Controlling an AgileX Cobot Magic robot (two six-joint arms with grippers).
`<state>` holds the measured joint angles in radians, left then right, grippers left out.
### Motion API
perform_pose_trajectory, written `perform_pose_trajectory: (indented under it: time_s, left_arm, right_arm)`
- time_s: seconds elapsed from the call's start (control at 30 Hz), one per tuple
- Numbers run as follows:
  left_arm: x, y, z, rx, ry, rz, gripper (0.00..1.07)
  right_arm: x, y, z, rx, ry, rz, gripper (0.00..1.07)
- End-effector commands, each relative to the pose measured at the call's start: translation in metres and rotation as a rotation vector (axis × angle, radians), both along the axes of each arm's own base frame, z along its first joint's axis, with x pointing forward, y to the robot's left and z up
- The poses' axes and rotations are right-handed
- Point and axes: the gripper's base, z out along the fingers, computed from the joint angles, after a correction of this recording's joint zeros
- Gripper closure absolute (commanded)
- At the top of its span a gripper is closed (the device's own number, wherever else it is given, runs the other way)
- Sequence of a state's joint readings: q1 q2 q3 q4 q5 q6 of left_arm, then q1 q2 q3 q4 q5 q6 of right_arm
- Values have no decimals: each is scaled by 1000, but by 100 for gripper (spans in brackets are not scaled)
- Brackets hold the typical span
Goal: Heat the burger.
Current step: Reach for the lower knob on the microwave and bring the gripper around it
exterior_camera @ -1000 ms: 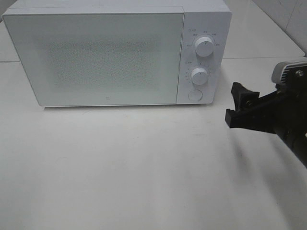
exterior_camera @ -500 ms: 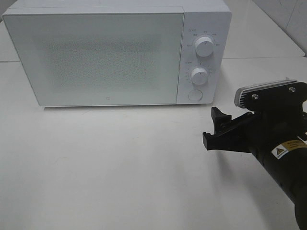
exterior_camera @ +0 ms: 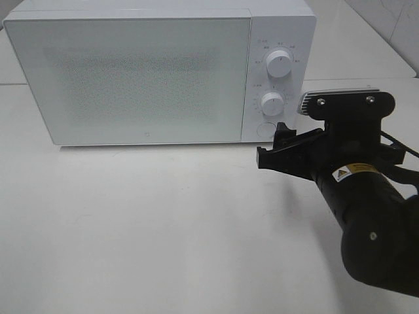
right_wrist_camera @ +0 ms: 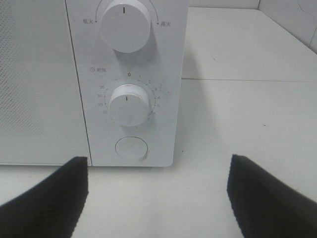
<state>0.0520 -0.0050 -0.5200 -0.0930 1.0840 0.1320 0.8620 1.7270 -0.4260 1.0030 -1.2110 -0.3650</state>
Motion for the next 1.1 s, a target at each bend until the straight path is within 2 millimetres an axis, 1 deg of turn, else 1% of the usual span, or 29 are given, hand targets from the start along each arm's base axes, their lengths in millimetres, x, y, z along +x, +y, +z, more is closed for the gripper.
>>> perform_pose_trajectory:
  time_s: [0.03,0.1,0.13,0.2,0.23,0.3,0.4,0.47,0.57,0.63,0.7,0.73,0.8,0.93,1.1]
  left_arm:
    - [-2,0,0,-8,-27,4,9]
    - [-2,0,0,-8,-27,4,9]
    - [-2,0,0,-8,-27,4,9]
    - [-2,0,0,-8,-27,4,9]
    - [-2,0,0,-8,-27,4,9]
    - [-2,0,0,-8,-27,4,9]
    - [-2,0,0,-8,-27,4,9]
    - [-2,0,0,-8,-27,4,9]
    - [-2,0,0,-8,-27,4,9]
    - [-2,0,0,-8,-27,4,9]
    - [-2,0,0,-8,-27,4,9]
    - [-2,0,0,-8,-27,4,9]
    - [-2,0,0,-8,-27,4,9]
    - [-2,0,0,-8,-27,4,9]
    - [-2,0,0,-7,-27,4,9]
  right_arm:
    - [13,-1,12,-10,-160,-67,32]
    - [29,3,10,-6,-187,-100,32]
    - [29,3,10,-6,-187,-100,32]
    - [41,7,9,2,-202,-121,32]
    - [41,7,9,2,-202,-121,32]
    - [50,12,8,6,-213,-126,32]
    - [53,14,7,6,-216,-121,32]
    - [62,20,3,10,-223,-121,32]
    - [63,21,3,12,-224,-122,32]
    - [76,24,2,25,-237,-143,32]
    - [78,26,1,26,-237,-143,32]
    - [82,28,-1,24,-238,-146,32]
    - [84,29,-2,20,-237,-148,32]
    - [95,29,-11,8,-228,-169,32]
    - [105,30,-14,10,-224,-187,32]
